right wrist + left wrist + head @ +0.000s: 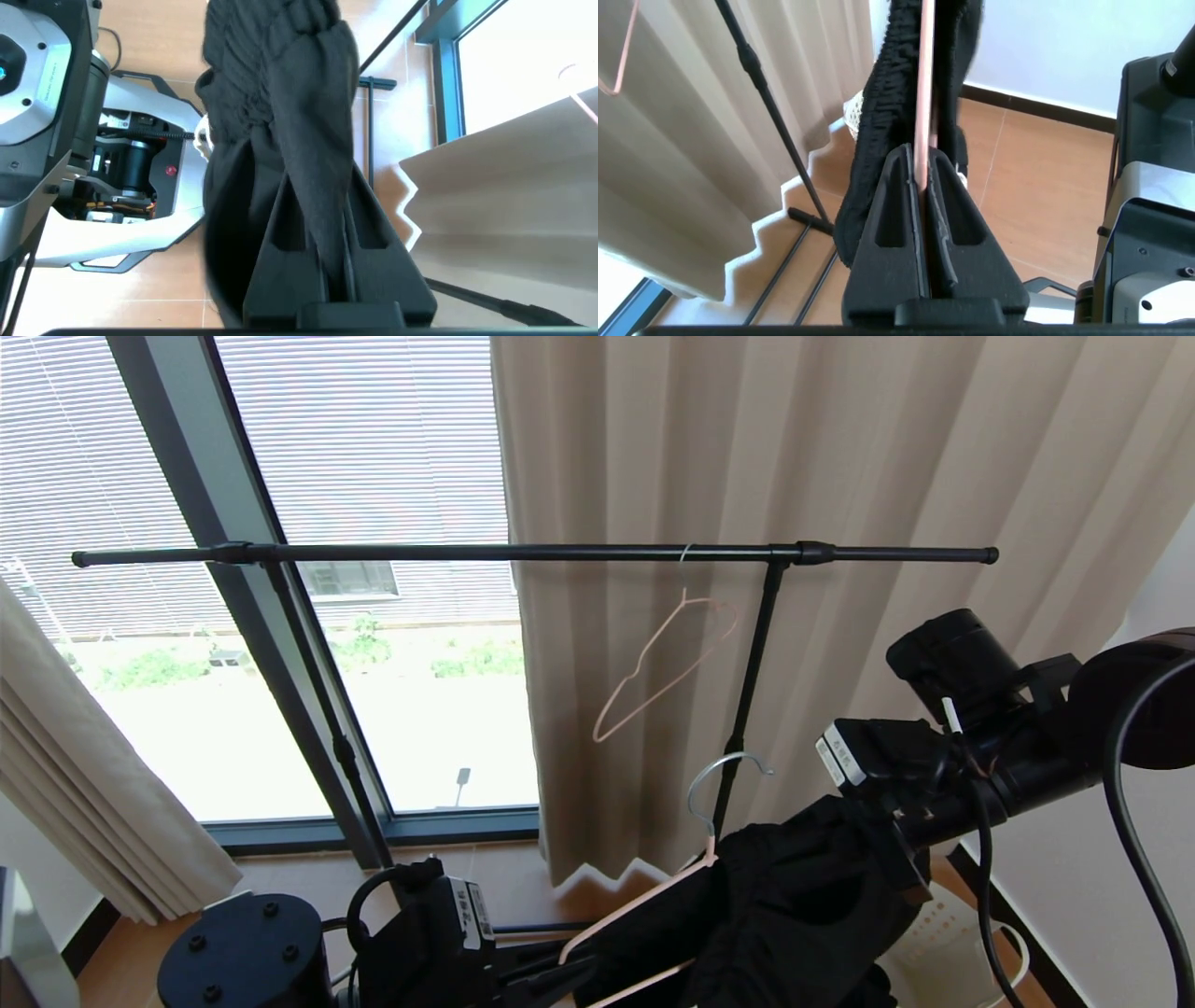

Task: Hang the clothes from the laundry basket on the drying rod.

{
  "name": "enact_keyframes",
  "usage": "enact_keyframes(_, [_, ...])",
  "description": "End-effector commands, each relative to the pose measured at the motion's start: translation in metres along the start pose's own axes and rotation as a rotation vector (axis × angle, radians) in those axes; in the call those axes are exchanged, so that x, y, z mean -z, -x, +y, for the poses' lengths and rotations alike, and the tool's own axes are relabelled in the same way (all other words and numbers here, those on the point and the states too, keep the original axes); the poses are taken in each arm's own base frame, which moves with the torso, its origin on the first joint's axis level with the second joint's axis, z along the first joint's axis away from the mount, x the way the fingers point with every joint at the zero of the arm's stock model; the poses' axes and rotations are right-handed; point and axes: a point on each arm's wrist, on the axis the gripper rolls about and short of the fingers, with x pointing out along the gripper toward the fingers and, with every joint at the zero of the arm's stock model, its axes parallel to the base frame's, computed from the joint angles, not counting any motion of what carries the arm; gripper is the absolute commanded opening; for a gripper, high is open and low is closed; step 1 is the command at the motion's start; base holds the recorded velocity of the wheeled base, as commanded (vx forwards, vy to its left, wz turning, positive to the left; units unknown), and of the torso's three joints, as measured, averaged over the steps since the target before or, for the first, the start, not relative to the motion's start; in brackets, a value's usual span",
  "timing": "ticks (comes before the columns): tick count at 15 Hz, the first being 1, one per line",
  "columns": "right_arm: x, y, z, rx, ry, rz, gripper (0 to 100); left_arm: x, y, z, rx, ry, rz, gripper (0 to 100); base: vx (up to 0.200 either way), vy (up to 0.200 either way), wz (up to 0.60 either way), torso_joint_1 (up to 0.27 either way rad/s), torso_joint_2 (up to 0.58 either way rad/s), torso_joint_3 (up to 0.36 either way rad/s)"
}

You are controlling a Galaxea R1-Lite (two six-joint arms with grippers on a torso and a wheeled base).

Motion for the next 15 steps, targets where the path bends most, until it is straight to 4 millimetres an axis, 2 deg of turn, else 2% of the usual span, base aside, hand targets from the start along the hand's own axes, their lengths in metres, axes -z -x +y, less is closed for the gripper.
enact_keyframes(1, [-0.0006, 0.0003, 0.0001, 0.001, 0.002, -0.002, 0, -0.0002, -0.0006, 0.0007, -0.004, 0.003, -0.002, 0, 0.000, 0.000, 0.00, 0.000, 0.00, 0.000])
enact_keyframes(13, [-0.0010, 0.0024, 0.0013, 0.004, 0.002, -0.005, 0, 0.0001, -0.0006, 0.0021, -0.008, 0.002, -0.002, 0, 0.000, 0.000, 0.00, 0.000, 0.00, 0.000])
enact_keyframes(14, [-0.0010, 0.0024, 0.0013, 0.004, 0.002, -0.005, 0, 0.0002, -0.0011, 0.0023, -0.010, 0.002, -0.001, 100, 0.000, 0.000, 0.00, 0.000, 0.00, 0.000])
enact_keyframes(15, [-0.0013, 0.0026, 0.0009, 0.006, 0.004, -0.006, 0, -0.0013, -0.0025, 0.0034, -0.012, 0.009, -0.010, 100, 0.000, 0.000, 0.00, 0.000, 0.00, 0.000])
